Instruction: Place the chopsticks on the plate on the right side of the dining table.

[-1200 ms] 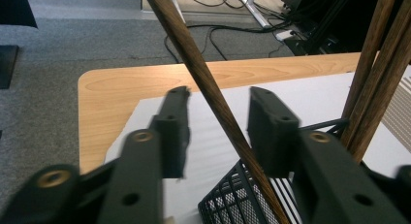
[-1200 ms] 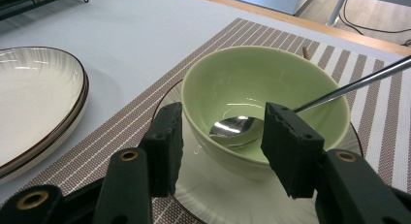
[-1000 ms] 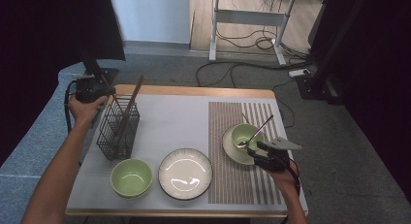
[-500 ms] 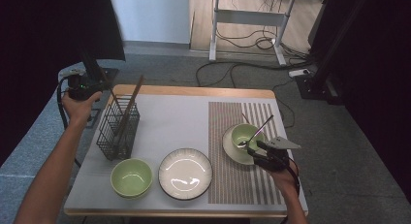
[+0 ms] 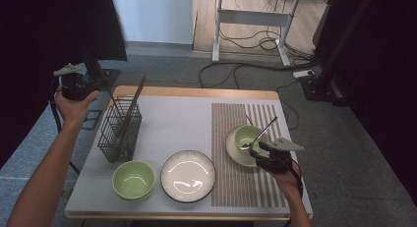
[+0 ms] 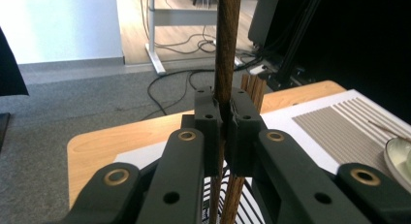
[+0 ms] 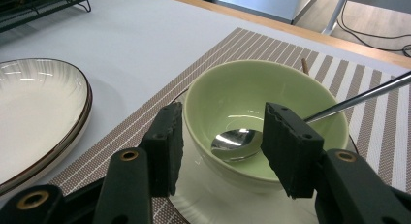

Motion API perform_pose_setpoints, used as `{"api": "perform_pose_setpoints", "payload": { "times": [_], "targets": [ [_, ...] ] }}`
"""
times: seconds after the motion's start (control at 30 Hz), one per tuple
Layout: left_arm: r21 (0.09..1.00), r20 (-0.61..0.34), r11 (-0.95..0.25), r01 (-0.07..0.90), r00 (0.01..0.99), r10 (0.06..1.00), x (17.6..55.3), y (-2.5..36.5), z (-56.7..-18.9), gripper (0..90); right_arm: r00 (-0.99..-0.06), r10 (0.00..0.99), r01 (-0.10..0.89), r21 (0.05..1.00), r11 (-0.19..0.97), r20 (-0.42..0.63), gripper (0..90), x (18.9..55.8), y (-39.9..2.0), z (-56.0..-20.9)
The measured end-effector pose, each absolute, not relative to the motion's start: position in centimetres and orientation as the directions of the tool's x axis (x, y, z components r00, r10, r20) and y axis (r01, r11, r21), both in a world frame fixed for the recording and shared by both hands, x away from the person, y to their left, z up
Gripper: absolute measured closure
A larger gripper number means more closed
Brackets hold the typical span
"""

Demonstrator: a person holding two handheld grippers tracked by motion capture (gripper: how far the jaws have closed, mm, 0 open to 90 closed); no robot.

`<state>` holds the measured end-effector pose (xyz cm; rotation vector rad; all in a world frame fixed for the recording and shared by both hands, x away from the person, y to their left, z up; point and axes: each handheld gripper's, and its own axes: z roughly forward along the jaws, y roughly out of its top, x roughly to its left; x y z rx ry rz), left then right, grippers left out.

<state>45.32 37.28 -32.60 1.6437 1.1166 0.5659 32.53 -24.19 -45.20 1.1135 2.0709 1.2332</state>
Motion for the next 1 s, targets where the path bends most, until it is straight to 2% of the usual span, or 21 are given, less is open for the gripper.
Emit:
{"api": "perform_pose_setpoints", "payload": {
  "times": [0.1, 0.23, 1.0],
  "targets": [
    [0.923, -0.187, -0.01, 0.385, 0.469, 0.863, 44.6, 37.6, -31.8, 84.8, -0.551, 0.834, 0.398, 0.879, 0.261, 0.002, 49.8, 32.5, -24.2, -45.2],
    [0.93, -0.158, -0.03, 0.365, 0.472, 0.867, 43.7, 37.6, -30.9, 84.7, -0.554, 0.832, 0.395, 0.882, 0.256, 0.007, 49.8, 32.6, -24.0, -45.1],
    [0.954, -0.139, -0.022, 0.298, 0.508, 0.85, 40.1, 36.2, -28.5, 84.7, -0.57, 0.822, 0.375, 0.886, 0.272, -0.011, 49.8, 32.3, -23.0, -44.7]
  ]
}}
